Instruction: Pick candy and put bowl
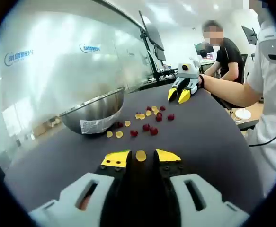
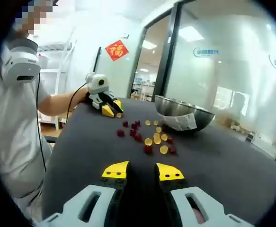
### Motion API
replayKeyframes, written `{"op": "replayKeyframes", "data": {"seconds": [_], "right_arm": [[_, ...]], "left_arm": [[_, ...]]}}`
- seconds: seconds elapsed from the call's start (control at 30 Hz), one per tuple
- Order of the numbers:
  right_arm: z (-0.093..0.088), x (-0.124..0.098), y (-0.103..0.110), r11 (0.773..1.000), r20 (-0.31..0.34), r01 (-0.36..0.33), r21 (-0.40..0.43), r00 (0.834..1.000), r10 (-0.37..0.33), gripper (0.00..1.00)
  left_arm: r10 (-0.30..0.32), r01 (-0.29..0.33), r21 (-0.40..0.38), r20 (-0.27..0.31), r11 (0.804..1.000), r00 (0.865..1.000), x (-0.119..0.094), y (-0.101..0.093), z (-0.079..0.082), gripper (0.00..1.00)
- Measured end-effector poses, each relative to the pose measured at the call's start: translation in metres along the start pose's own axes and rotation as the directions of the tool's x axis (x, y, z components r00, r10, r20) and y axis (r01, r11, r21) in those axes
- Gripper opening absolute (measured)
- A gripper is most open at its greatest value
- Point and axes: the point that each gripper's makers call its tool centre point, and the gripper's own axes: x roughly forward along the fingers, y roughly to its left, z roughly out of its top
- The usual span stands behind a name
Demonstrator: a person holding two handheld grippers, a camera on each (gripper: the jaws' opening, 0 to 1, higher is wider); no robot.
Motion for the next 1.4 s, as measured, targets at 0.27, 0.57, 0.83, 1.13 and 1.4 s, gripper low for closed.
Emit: {"op": "replayKeyframes", "data": {"seconds": [0.27, 0.57, 0.83, 1.13, 1.4], "right_arm": [[0.001, 0.000, 0.001, 1.000, 0.000, 0.000, 0.002, 1.000, 0.000, 0.16], [0.001, 0.000, 0.001, 1.000, 0.000, -0.001, 0.002, 1.000, 0.001, 0.16], [0.001, 0.000, 0.002, 1.000, -0.004, -0.002, 0.010, 1.000, 0.002, 0.16], [0.000, 0.004, 0.000, 0.999, -0.016, -0.015, 0.047, 1.000, 0.016, 0.16], [0.002, 0.028, -0.004, 0.989, -0.047, -0.036, 0.141, 0.998, 0.043, 0.16]], "left_arm": [[-0.001, 0.001, 0.001, 0.000, 1.000, 1.000, 0.000, 0.000, 0.000, 0.15], [-0.001, 0.001, -0.005, -0.005, 1.000, 1.000, 0.000, -0.001, 0.000, 0.14], [-0.003, 0.003, -0.021, -0.010, 1.000, 1.000, -0.001, 0.000, -0.001, 0.14], [-0.010, 0.009, -0.035, -0.020, 0.999, 1.000, -0.001, -0.002, -0.002, 0.11], [-0.029, 0.027, -0.067, -0.019, 0.997, 0.999, 0.007, 0.000, -0.002, 0.11]]}}
